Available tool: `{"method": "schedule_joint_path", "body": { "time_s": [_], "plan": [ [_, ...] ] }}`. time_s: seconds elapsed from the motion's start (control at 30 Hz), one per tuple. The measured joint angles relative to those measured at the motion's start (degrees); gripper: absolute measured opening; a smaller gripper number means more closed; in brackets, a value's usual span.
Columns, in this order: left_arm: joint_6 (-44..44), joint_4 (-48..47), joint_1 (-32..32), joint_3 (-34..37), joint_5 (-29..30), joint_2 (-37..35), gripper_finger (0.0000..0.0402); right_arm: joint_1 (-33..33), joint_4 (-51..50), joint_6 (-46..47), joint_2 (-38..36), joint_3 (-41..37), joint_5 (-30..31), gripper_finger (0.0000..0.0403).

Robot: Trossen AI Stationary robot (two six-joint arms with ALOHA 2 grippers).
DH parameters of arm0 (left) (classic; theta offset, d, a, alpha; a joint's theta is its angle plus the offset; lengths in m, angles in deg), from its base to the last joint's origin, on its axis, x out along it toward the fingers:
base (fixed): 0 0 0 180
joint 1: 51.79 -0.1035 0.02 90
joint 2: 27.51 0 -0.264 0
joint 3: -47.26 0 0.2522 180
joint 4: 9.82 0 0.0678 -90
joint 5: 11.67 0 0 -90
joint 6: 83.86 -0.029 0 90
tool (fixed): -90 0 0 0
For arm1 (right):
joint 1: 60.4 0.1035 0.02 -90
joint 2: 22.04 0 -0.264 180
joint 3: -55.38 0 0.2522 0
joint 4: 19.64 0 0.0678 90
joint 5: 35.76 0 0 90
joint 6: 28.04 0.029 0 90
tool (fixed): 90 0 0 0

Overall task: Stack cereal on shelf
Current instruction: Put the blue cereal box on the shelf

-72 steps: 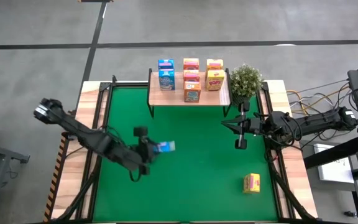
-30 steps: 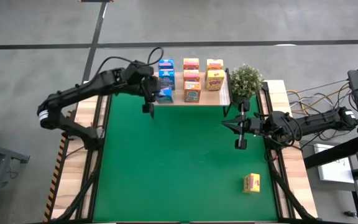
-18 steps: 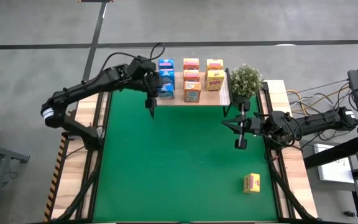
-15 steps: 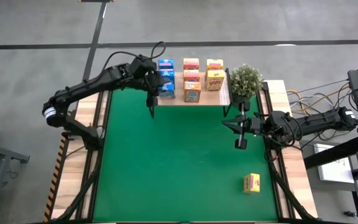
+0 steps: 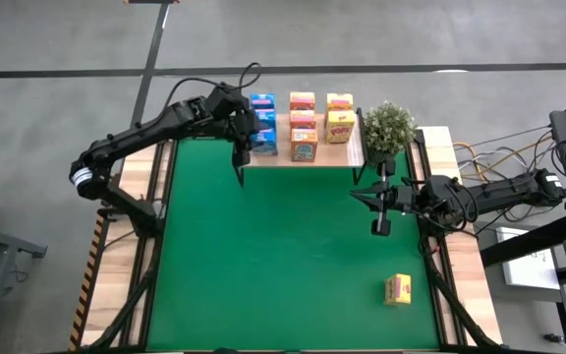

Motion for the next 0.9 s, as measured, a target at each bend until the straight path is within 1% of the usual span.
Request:
{"method": "schedule_joint_path", "body": {
  "time_s": [0.2, 0.37, 0.47, 0.57, 0.63, 0.83, 0.9],
  "plan": [
    [-0.4, -0.4, 0.0, 0.2, 0.4, 0.1, 0.0192, 0.0, 0.0, 0.0, 0.0, 0.0, 0.0, 0.0012],
    [-1.2, -0.2, 0.0, 0.2, 0.5, 0.1, 0.0211, 0.0, 0.0, -0.1, 0.0, 0.0, 0.0, 0.0012],
    [-1.3, -0.2, 0.0, 0.2, 1.7, 0.0, 0.0216, 0.0, 0.0, -0.3, 0.0, 0.0, 0.0, 0.0012],
    [-1.7, -0.3, 0.2, 0.2, 7.4, -0.6, 0.0217, 0.0, 0.0, -1.1, 0.0, 0.0, 0.0, 0.0012],
    [-1.7, -0.4, 0.3, 0.2, 9.7, -1.4, 0.0217, 0.0, 0.0, -1.6, 0.0, 0.0, 0.0, 0.0012],
    [-1.6, -1.4, 0.3, 0.2, 10.1, -3.6, 0.0217, 0.0, 0.4, -3.6, 0.0, 0.0, 0.3, 0.0012],
    [-1.6, -1.4, 0.3, 0.2, 10.1, -4.3, 0.0217, 0.0, 0.5, -3.8, -0.1, 0.0, 1.8, 0.0012]
  ]
}}
